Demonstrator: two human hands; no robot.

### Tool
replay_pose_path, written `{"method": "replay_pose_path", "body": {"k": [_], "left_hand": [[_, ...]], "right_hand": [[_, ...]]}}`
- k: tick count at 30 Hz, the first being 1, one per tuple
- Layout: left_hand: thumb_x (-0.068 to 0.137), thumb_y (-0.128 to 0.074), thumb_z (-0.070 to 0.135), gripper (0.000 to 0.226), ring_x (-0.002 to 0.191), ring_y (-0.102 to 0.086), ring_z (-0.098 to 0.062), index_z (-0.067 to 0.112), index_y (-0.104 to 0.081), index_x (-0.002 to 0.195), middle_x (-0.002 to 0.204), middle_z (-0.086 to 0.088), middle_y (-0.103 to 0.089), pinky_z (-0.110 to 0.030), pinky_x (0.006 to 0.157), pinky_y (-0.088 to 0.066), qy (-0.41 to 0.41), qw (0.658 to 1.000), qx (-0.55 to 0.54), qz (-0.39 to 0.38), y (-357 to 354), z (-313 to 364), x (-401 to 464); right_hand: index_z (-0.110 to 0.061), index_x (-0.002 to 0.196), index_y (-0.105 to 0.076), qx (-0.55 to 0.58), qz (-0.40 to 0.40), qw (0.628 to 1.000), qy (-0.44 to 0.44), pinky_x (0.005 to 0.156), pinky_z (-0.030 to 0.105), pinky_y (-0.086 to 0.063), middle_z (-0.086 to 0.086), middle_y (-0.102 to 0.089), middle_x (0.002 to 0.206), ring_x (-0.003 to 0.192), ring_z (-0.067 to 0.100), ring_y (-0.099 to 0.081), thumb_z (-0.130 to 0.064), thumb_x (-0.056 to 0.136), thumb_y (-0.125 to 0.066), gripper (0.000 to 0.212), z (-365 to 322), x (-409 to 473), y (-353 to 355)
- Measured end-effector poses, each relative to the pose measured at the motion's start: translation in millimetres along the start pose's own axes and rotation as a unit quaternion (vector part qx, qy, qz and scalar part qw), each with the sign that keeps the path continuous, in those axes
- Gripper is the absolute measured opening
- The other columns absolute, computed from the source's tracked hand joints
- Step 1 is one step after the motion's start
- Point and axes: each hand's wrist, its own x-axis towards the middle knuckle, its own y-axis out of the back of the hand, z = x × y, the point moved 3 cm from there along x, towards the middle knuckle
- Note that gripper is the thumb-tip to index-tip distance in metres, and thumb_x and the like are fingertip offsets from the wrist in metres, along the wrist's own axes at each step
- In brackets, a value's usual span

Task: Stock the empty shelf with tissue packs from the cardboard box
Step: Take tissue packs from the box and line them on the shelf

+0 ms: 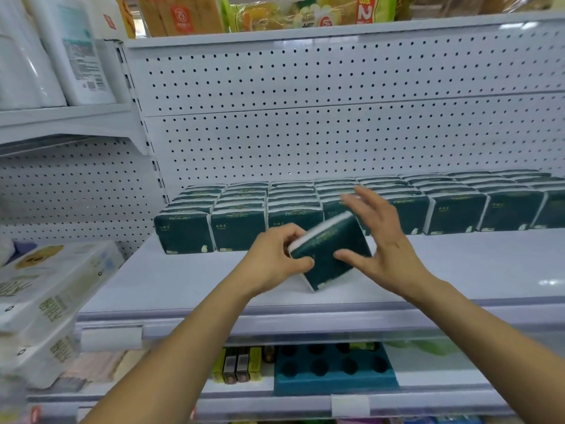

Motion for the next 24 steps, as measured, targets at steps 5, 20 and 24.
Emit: {"method": "replay_pose_path", "body": {"k": [5,20,24], "left_hand": [[0.078,-0.080,0.033,0.029,0.085,-0.065,-0.009,0.034,-0.067,0.104,0.091,0.012,-0.070,-0.038,0.085,-0.055,-0.033,0.998,0.057,0.006,-28.6,6.2,15.2],[0.082,-0.073,0.046,0.083,0.146,-0.029,-0.017,0.023,-0.033,0.152,0.156,0.004,-0.037,-0.046,0.121,0.000,-0.135,0.830,0.524,0.133,5.5,-63.2,80.1],[0.071,-0.083,0.041,0.080,0.132,-0.050,-0.018,0.021,-0.050,0.141,0.140,0.003,-0.055,-0.045,0.118,-0.010,-0.143,0.823,0.525,0.162,2.8,-68.1,88.2]], "right_hand": [[-0.027,0.126,-0.060,-0.067,-0.065,0.995,0.016,0.081,0.044,-0.055,-0.003,-0.052,0.127,0.114,0.018,-0.050,-0.027,0.080,-0.078,0.050,32.6,-22.3,3.6],[-0.018,0.125,-0.062,-0.173,0.000,0.982,-0.077,0.074,0.038,-0.055,-0.001,-0.054,0.132,0.122,0.016,-0.045,-0.019,0.081,-0.077,0.047,100.9,12.2,-22.3],[-0.015,0.120,-0.064,-0.226,0.015,0.972,-0.062,0.078,0.041,-0.056,0.000,-0.060,0.125,0.111,0.026,-0.056,-0.018,0.076,-0.081,0.047,105.5,22.1,-31.8]]}}
